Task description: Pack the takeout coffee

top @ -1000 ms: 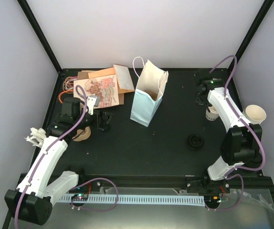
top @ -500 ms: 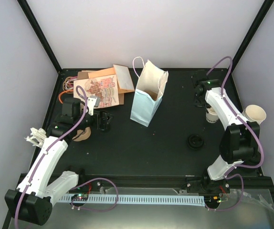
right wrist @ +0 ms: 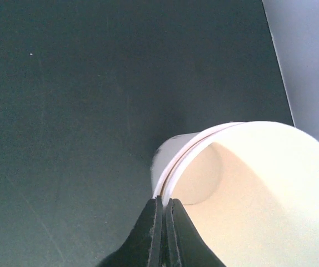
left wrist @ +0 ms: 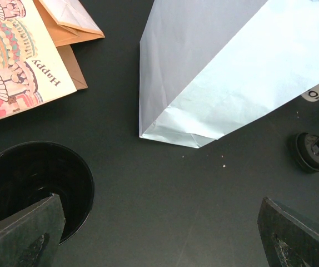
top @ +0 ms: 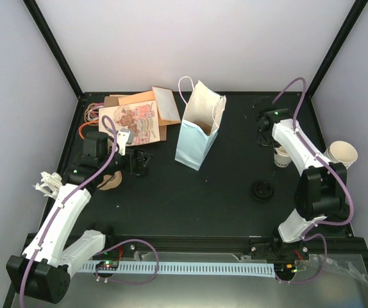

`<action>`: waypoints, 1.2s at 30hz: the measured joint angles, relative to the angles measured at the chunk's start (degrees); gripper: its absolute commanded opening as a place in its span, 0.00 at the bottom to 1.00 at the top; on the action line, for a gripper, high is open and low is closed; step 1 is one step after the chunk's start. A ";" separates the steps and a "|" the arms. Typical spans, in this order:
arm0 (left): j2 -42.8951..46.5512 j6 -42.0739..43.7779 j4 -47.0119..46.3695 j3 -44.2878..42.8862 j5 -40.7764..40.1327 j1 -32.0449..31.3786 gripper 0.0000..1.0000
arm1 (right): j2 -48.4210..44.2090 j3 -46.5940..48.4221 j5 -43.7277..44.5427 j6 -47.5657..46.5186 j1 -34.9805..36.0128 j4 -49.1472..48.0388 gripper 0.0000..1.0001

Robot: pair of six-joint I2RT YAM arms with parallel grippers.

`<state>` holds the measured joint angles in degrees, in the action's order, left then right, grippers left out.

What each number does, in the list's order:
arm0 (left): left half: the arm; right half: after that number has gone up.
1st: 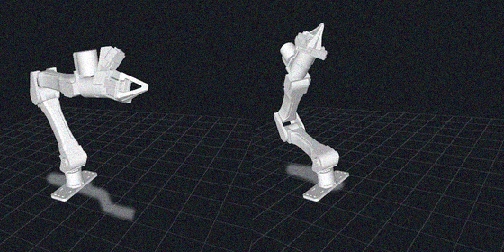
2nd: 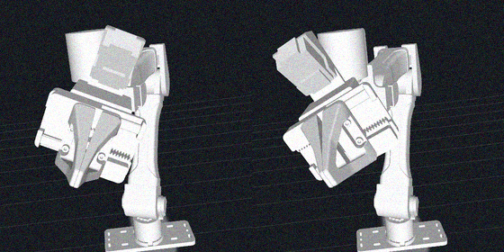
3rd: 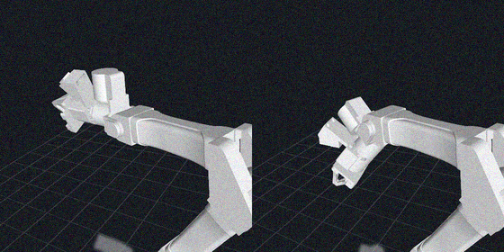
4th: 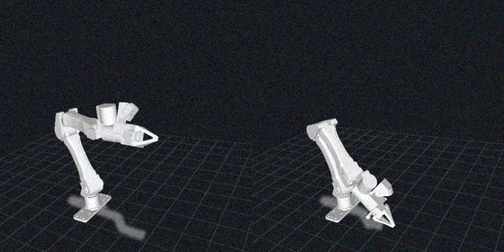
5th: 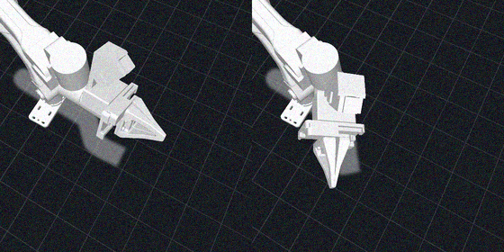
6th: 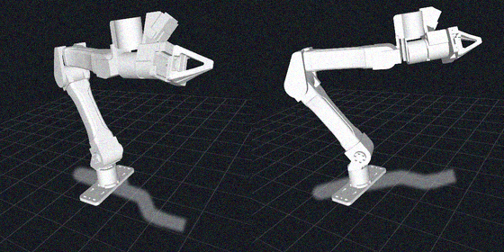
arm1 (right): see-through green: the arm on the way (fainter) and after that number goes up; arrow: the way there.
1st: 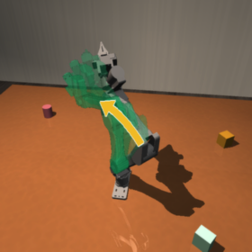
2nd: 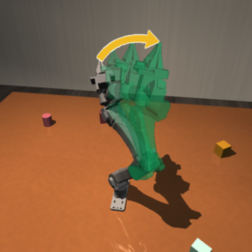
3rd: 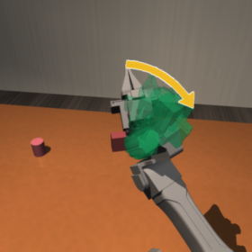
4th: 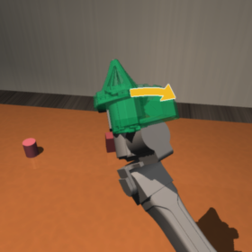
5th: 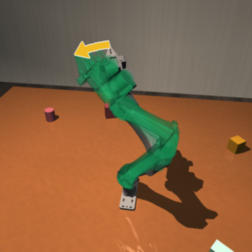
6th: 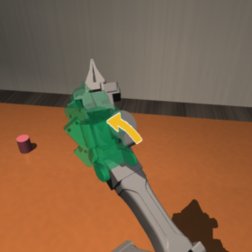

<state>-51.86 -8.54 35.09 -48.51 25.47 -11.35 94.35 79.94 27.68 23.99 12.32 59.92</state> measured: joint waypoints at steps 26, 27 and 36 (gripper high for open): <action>0.15 0.00 -0.02 0.04 0.02 0.00 0.98 | -3.54 -6.43 -4.09 0.42 1.01 -3.37 0.01; 0.15 0.00 -0.02 0.04 0.02 0.00 0.98 | -3.54 -6.43 -3.65 0.68 1.22 -3.17 0.01; 0.61 -0.02 -0.04 0.24 0.07 -0.02 0.98 | -3.80 -6.43 1.99 2.27 4.09 -1.60 0.01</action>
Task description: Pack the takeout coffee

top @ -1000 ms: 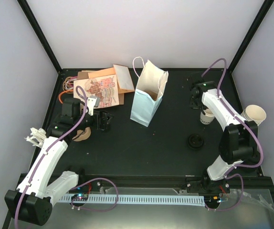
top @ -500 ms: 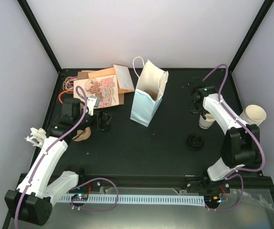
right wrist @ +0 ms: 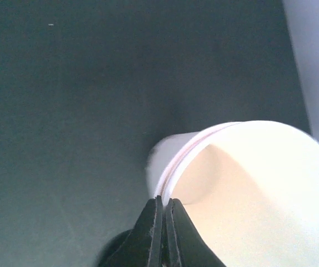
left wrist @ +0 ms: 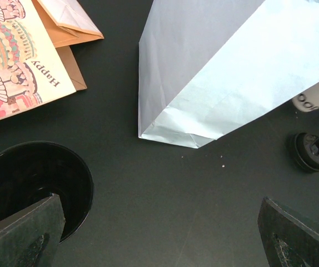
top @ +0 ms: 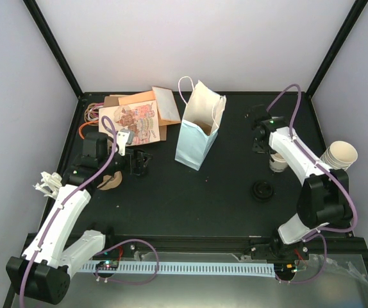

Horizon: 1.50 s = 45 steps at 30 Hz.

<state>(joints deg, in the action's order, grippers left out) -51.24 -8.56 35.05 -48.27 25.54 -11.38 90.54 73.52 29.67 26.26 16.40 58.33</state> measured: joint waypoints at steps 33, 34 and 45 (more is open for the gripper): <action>0.09 0.00 -1.29 0.02 3.15 -0.42 0.97 | -5.95 -2.01 -14.34 -4.50 -4.28 -5.29 0.01; 0.22 -0.07 -1.46 0.02 3.72 -0.59 0.96 | -5.99 -2.01 -15.13 -4.70 -4.28 -5.31 0.01; 3.63 -8.50 -8.39 -0.02 4.33 -20.65 0.92 | -10.10 -2.60 -17.81 -6.05 -3.65 -3.87 0.01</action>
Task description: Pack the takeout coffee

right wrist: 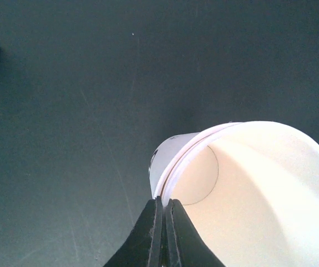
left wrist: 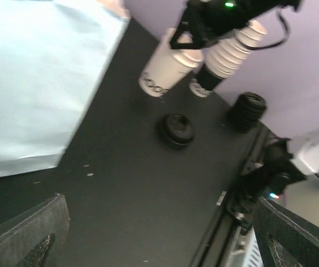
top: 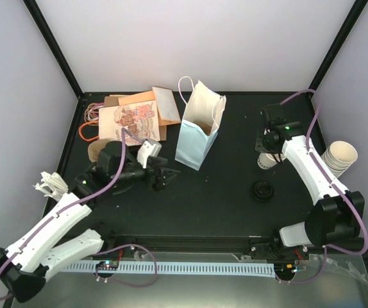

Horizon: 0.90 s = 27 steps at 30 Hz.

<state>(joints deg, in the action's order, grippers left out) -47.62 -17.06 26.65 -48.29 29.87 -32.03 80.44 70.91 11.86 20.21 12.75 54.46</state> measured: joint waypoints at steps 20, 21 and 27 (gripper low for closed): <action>-17.81 -13.88 -20.46 0.02 -9.62 -22.71 0.75 | -9.68 -2.23 -5.79 3.10 17.44 3.87 0.01; -18.05 -15.13 -21.29 0.31 -9.88 -22.71 0.74 | -10.19 -2.43 -6.62 3.37 18.53 3.89 0.01; -21.38 -23.50 -25.46 2.32 -12.20 -22.69 0.65 | -10.97 -5.86 -9.64 5.81 27.41 3.78 0.01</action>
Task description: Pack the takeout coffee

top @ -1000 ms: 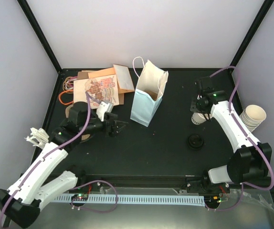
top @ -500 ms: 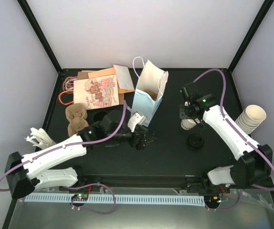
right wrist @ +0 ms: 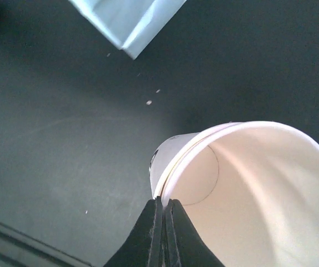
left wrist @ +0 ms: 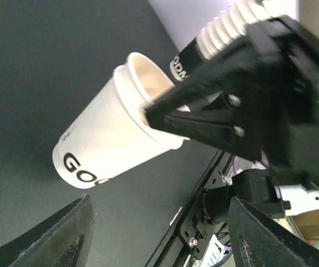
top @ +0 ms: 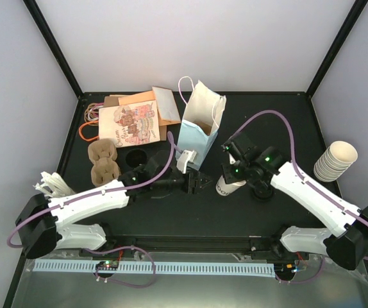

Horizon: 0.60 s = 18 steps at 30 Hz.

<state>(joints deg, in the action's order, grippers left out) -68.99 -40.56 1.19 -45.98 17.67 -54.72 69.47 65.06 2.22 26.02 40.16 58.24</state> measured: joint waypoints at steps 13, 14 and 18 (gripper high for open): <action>-2.27 -13.62 -10.32 10.75 -1.01 1.11 0.58 | 0.81 -1.05 1.05 4.87 13.20 -0.81 0.01; -2.29 -13.99 -10.97 10.97 -1.01 1.14 0.58 | 1.22 -1.05 1.40 5.09 13.86 -0.83 0.01; -2.29 -14.99 -13.46 11.19 -0.74 1.55 0.57 | 1.99 -1.05 2.19 5.66 15.67 -0.85 0.01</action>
<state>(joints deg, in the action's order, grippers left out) -71.29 -55.55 -12.27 -34.79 16.93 -53.17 71.46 64.01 4.40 31.68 55.83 57.39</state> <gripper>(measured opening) 0.578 0.040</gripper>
